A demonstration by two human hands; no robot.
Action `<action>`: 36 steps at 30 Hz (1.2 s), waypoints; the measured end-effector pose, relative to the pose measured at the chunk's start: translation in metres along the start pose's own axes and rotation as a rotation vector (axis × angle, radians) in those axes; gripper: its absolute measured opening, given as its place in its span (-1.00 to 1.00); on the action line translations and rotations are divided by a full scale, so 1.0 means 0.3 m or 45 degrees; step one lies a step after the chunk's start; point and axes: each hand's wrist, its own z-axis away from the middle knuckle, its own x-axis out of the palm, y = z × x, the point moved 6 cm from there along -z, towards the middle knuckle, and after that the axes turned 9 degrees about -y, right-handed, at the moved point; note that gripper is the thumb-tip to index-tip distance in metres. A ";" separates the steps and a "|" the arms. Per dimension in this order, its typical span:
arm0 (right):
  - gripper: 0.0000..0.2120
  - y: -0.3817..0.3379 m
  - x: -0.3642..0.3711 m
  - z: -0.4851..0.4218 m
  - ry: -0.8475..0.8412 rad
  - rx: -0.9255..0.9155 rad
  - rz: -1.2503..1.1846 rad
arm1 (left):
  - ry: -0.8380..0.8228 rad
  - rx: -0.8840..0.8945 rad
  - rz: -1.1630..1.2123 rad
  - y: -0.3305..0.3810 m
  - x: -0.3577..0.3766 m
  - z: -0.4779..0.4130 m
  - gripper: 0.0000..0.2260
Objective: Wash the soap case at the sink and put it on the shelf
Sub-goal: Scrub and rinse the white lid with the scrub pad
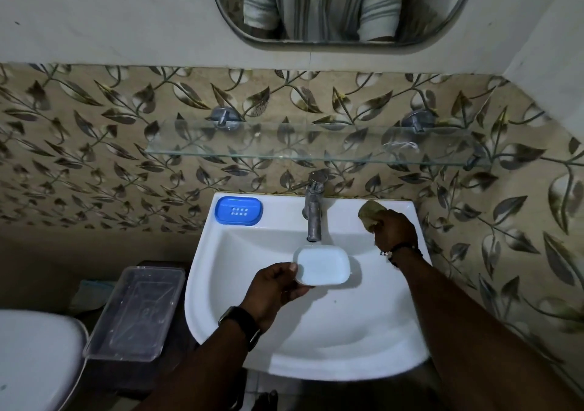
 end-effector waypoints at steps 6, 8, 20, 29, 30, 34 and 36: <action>-0.92 -0.097 -0.114 0.235 0.520 -0.043 -0.968 | 0.024 0.083 0.084 0.023 0.043 0.004 -0.77; -0.86 -0.238 -0.104 0.367 0.478 -0.470 -0.671 | 0.033 0.111 0.056 0.016 0.065 0.003 -0.76; -0.74 -0.406 0.047 0.576 0.021 -0.793 0.141 | -0.040 0.268 -0.192 0.012 0.129 0.104 -0.82; -0.75 -0.395 0.044 0.578 -0.043 -0.625 0.098 | -0.021 0.324 -0.235 0.010 0.155 0.154 -0.77; -0.76 -0.410 0.049 0.588 -0.112 -0.668 -0.009 | -0.044 0.318 -0.238 0.011 0.161 0.159 -0.78; -0.67 -0.426 0.016 0.615 0.032 -0.835 0.364 | -0.082 0.285 -0.251 0.023 0.151 0.163 -0.76; -0.66 -0.422 -0.009 0.605 0.131 -0.768 0.606 | -0.059 0.309 -0.253 0.035 0.141 0.157 -0.75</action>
